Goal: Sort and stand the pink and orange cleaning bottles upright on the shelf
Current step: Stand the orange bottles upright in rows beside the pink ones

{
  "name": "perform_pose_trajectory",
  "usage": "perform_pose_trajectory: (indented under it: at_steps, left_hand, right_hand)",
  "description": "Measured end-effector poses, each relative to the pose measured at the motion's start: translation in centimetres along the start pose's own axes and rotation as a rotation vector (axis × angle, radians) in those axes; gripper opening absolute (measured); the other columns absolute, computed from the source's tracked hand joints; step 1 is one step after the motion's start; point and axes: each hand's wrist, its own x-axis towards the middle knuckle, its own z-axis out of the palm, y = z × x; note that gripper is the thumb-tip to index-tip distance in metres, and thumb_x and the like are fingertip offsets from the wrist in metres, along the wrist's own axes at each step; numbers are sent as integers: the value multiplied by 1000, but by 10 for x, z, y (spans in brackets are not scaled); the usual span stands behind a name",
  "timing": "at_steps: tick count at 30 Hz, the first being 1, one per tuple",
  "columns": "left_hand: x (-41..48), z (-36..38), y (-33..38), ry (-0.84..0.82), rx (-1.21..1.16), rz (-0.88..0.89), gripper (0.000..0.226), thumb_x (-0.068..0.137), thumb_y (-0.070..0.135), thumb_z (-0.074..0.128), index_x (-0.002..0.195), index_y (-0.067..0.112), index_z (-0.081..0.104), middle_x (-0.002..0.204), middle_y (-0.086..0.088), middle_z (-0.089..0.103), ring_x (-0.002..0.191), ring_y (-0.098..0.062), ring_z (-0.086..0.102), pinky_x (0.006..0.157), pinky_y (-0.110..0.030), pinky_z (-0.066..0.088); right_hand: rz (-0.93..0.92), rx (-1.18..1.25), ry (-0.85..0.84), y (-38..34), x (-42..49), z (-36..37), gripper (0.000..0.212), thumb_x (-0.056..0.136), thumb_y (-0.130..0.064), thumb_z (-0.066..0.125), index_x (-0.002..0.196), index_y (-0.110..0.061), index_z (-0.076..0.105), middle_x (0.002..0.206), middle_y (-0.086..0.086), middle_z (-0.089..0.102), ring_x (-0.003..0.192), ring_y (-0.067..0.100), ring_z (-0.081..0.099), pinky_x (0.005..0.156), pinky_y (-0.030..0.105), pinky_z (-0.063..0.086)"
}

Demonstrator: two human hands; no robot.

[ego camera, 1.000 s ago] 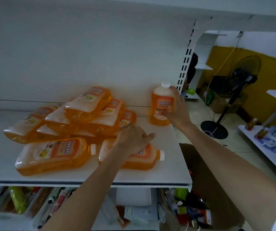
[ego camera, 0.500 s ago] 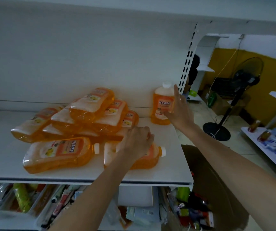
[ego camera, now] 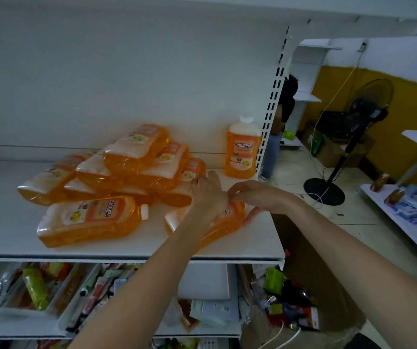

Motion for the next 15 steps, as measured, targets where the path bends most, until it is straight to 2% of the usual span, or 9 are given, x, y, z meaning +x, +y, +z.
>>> perform_pose_trajectory:
  at_steps: [3,5,7,9,11,13,15]
  left_hand:
    - [-1,-14,-4,-157,-140,-7,39,90,7,49,128,14,47,131,-7,48,113,-22,50,81,-27,47]
    - [-8,-23,-12,-251,-145,19,37,95,15,43,131,18,45,124,-3,53,93,-13,55,63,-19,47]
    - [-19,-29,-22,-308,-109,57,41,98,28,40,138,22,36,120,0,53,82,-7,51,53,-13,41]
    - [-29,-30,-36,-309,-93,63,45,97,36,41,139,26,32,110,6,51,76,-3,47,54,-13,36]
    - [-37,-29,-50,-303,-185,61,44,93,37,50,133,32,34,101,13,49,77,0,47,62,-15,39]
    - [-41,-21,-62,-347,-431,64,46,85,34,62,124,37,37,108,12,56,91,-3,53,83,-25,48]
    - [-43,-10,-69,-332,-607,50,50,80,32,69,119,39,38,110,10,58,104,-11,55,97,-38,45]
  right_hand:
    - [-40,18,-27,7,6,-7,38,82,-29,67,113,-11,56,119,8,58,105,18,59,81,31,55]
    - [-47,-53,-43,1,11,-11,40,80,-31,69,115,-13,57,118,6,59,108,18,58,82,28,53]
    - [-60,-138,-50,-9,15,-15,41,81,-32,68,116,-15,58,117,3,59,108,17,57,80,25,51]
    - [-81,-142,-3,-12,21,-15,37,81,-32,69,113,-15,60,114,3,61,106,16,58,79,24,51]
    - [-84,-115,98,-7,28,-13,37,79,-39,70,108,-17,62,112,2,61,104,17,59,81,27,52]
    - [-45,-175,213,-7,30,-7,55,76,-56,66,115,-17,58,113,1,59,100,17,59,75,29,55]
    - [39,-186,252,-13,30,2,65,80,-61,58,123,-14,49,112,3,56,86,16,59,60,29,54]
